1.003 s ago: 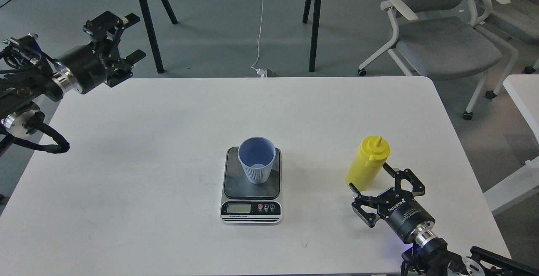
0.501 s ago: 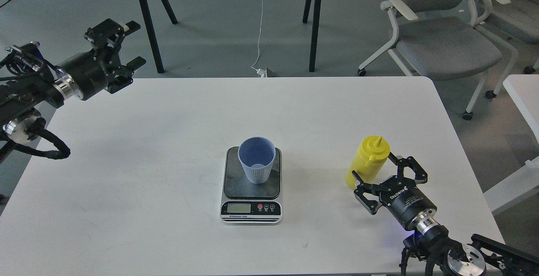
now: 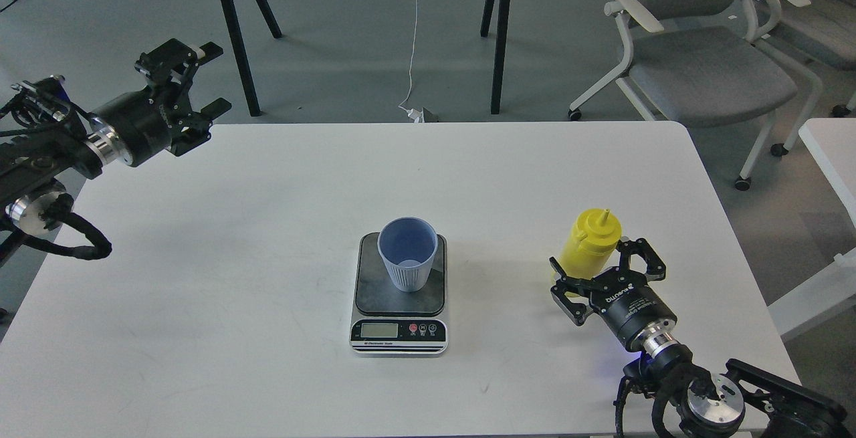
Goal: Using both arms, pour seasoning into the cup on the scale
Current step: 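Move the right gripper to the yellow bottle and grasp it, then lift the yellow bottle with the right gripper and invert it, then squeeze the inverted yellow bottle over the blue cup with the right gripper, then turn the yellow bottle upright and lower it back onto the table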
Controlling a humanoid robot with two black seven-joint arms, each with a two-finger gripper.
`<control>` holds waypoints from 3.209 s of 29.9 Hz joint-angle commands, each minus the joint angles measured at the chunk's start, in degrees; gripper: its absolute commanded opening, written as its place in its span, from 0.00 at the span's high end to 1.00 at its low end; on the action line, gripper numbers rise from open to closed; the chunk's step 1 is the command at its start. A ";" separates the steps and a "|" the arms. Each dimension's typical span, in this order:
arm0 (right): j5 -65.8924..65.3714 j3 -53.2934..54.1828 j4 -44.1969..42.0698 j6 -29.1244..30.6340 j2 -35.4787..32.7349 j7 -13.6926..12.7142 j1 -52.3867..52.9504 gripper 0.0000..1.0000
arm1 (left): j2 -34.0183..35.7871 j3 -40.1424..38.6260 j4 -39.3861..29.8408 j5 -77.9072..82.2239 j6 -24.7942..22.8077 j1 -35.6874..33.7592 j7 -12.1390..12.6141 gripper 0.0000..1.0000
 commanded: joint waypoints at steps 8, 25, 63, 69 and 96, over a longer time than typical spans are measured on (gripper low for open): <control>-2.28 0.21 -2.81 0.00 1.91 -0.08 0.62 0.84 | 0.00 -0.07 0.01 -0.09 0.01 1.62 0.00 0.00; -6.31 3.12 -1.23 0.00 -7.75 -0.87 22.83 0.93 | 0.18 -0.07 -0.17 -0.17 -0.17 1.79 0.00 0.00; -67.15 -52.87 -10.37 -29.58 17.02 -8.43 69.62 0.92 | -1.67 -1.04 -0.26 -0.09 1.41 2.50 0.00 0.00; -66.97 -53.13 -11.69 -29.58 18.87 -8.87 69.27 0.92 | -1.67 -1.04 -0.26 -0.17 1.41 2.76 0.00 0.00; -5.04 8.62 -5.55 -2.53 -9.59 -11.69 37.92 0.92 | -1.31 -0.86 -0.26 0.00 1.41 3.11 0.00 0.00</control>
